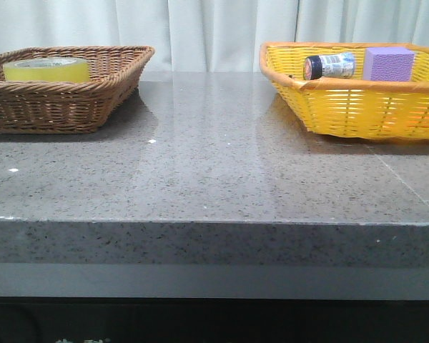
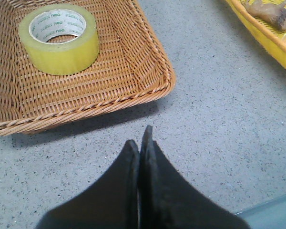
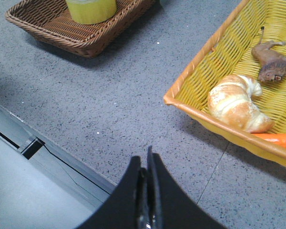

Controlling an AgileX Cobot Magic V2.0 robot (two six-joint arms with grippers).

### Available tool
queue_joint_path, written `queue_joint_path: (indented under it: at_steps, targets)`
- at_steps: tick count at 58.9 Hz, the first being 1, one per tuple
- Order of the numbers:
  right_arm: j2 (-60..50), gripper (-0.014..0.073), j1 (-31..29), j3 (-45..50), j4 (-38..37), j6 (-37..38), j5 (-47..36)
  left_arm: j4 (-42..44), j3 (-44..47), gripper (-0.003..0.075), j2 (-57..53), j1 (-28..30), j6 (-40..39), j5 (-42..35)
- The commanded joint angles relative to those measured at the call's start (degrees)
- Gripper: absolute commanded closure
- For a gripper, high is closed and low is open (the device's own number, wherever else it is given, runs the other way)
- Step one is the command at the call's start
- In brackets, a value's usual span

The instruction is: Transfer tape with both arms

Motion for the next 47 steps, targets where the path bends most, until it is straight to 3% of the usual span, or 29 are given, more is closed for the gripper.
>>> queue_joint_path:
  at_steps: [1, 12, 35, 47]
  targets:
    - [0.0, 0.0663, -0.2, -1.4, 0.7, -0.1, -4.3, -0.8, -0.3, 0.0740, -1.9, 0.3, 0.1, -4.5]
    - [0.0, 0.0663, -0.2, -1.4, 0.7, -0.1, -4.3, -0.3, 6.6, 0.0740, -9.4, 5.2, 0.1, -10.1]
    - [0.0, 0.0663, -0.2, -1.4, 0.7, -0.1, -4.3, -1.7, 32.0, 0.0740, -28.6, 15.5, 0.1, -36.0]
    - [0.0, 0.0663, -0.2, -1.4, 0.7, -0.1, -4.3, -3.0, 44.5, 0.0740, -39.1, 19.3, 0.1, -41.3]
